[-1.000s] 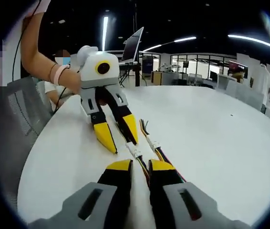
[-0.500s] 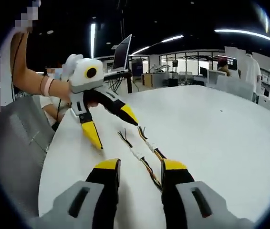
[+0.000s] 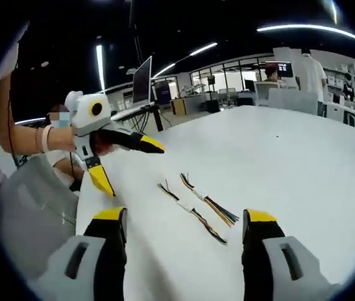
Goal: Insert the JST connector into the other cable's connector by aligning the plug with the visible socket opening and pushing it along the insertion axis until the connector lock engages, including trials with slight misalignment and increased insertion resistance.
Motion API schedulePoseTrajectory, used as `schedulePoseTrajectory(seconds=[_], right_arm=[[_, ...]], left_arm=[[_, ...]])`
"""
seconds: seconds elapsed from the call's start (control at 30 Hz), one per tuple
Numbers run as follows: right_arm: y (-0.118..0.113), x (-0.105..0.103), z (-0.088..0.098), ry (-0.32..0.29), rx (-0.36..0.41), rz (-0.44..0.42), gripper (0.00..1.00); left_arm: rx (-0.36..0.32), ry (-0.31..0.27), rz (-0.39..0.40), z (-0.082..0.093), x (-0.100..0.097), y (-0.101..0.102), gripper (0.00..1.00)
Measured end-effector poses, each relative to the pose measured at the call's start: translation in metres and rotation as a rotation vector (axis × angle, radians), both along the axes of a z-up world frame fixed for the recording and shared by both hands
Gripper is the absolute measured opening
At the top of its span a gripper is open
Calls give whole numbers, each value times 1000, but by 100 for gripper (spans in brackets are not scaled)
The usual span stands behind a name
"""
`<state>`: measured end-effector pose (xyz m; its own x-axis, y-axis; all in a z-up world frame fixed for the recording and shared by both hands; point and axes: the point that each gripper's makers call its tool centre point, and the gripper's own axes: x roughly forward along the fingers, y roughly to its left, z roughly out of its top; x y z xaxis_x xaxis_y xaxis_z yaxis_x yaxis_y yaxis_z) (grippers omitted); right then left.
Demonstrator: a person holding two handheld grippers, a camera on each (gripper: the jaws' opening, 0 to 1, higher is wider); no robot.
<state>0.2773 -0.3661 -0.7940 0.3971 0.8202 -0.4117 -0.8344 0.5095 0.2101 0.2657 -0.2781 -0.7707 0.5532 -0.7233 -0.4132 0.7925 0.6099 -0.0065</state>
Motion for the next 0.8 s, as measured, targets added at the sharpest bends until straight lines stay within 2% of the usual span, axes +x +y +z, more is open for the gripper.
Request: schedulePoseTrajectory(seconds=[0.1, 0.23, 0.4, 0.57, 0.8], right_arm=[[-6, -8, 4, 12, -9, -17, 77], [-9, -18, 12, 26, -9, -31, 80], [-16, -25, 19, 35, -19, -71, 82], [-21, -32, 23, 29, -13, -84, 83], [-26, -44, 21, 33, -44, -96, 83]], left_arm=[[-39, -8, 19, 12, -7, 2, 77], [-29, -20, 52, 18, -14, 7, 79], [-54, -25, 122, 25, -23, 16, 80], [-48, -16, 145, 23, -34, 20, 82], [-79, 14, 171, 21, -46, 21, 84]])
